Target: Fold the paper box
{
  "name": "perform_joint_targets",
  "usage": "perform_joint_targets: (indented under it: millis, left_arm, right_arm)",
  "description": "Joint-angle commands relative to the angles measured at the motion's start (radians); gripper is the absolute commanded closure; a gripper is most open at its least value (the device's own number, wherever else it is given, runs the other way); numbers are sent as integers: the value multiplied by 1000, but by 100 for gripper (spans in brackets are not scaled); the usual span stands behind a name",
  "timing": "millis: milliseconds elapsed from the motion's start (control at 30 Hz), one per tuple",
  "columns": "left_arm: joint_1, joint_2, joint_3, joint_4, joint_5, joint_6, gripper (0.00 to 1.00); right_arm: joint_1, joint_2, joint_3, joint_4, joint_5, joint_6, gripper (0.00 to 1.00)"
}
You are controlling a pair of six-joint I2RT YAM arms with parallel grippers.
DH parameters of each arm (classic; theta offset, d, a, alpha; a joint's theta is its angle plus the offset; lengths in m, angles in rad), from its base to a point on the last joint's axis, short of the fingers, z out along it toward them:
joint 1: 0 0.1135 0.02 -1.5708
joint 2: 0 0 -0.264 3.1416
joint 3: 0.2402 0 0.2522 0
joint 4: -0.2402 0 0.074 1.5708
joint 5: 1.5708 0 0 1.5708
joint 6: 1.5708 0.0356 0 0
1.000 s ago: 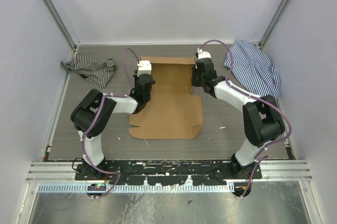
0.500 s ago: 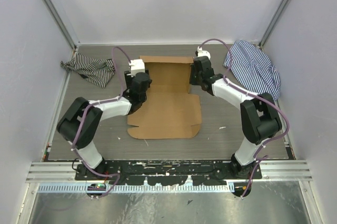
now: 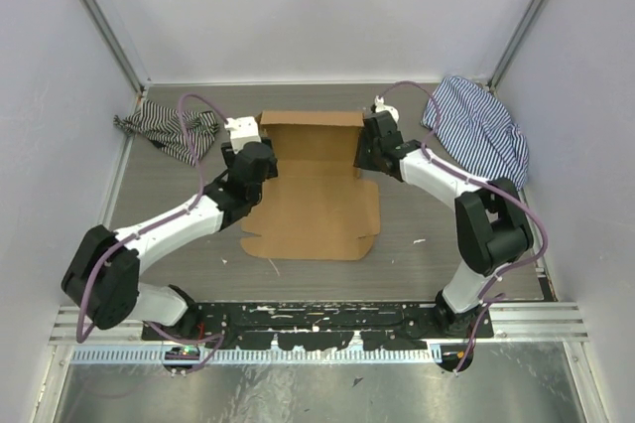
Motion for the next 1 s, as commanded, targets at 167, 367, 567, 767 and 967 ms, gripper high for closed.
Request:
perform_joint_targets:
  millis: [167, 367, 567, 767, 967]
  left_arm:
    - [-2, -170, -60, -181, 5, -48, 31]
    - [-3, -305, -82, -229, -1, -43, 31]
    - [0, -385, -68, -353, -46, -92, 32]
    - [77, -357, -197, -229, -22, -131, 32]
    - [297, -216, -430, 258, 220, -198, 33]
  right_arm:
    - [37, -184, -26, -141, 46, 0, 43]
    - [65, -296, 2, -188, 119, -121, 44]
    - [175, -351, 80, -135, 157, -383, 46]
    - [227, -258, 178, -24, 102, -635, 48]
    - [229, -84, 309, -38, -80, -820, 51]
